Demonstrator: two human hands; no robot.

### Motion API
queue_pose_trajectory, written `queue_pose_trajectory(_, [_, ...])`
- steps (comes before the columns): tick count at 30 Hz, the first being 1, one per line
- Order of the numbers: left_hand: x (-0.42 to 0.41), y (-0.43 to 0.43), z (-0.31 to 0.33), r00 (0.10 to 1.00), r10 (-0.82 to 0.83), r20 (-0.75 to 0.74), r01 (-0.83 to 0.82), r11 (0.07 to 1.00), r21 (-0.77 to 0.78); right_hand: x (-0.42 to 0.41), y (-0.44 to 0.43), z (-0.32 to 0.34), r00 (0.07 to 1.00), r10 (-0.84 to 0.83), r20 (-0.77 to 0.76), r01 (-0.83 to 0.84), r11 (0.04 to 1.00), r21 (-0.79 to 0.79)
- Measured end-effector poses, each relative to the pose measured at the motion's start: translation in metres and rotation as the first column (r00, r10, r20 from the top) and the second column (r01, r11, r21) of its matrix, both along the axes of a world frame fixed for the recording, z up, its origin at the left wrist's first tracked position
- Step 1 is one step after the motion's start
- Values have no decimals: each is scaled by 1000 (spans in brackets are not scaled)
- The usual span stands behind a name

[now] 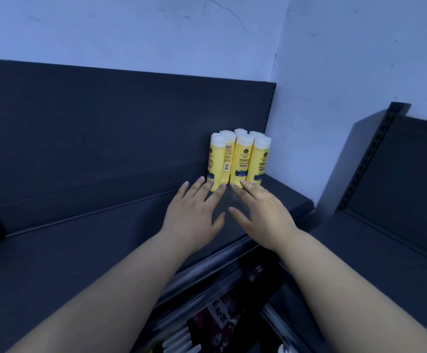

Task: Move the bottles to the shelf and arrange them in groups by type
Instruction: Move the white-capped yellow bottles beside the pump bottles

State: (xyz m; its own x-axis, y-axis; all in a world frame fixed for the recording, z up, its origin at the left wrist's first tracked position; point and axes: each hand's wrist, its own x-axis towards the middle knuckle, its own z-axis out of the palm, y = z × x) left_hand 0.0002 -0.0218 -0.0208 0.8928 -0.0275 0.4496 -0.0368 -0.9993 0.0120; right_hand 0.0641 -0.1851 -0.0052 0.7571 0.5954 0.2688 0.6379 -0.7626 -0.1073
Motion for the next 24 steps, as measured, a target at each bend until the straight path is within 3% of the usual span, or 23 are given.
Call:
queue_pose_trajectory(9, [41, 51, 7, 994, 1, 111, 1, 1000, -14, 40, 57, 12, 998, 6, 66, -8, 1000, 17])
queue_pose_trajectory(24, [125, 68, -21, 1000, -26, 16, 26, 1000, -9, 136, 69, -7, 999, -16, 46, 14, 998, 59])
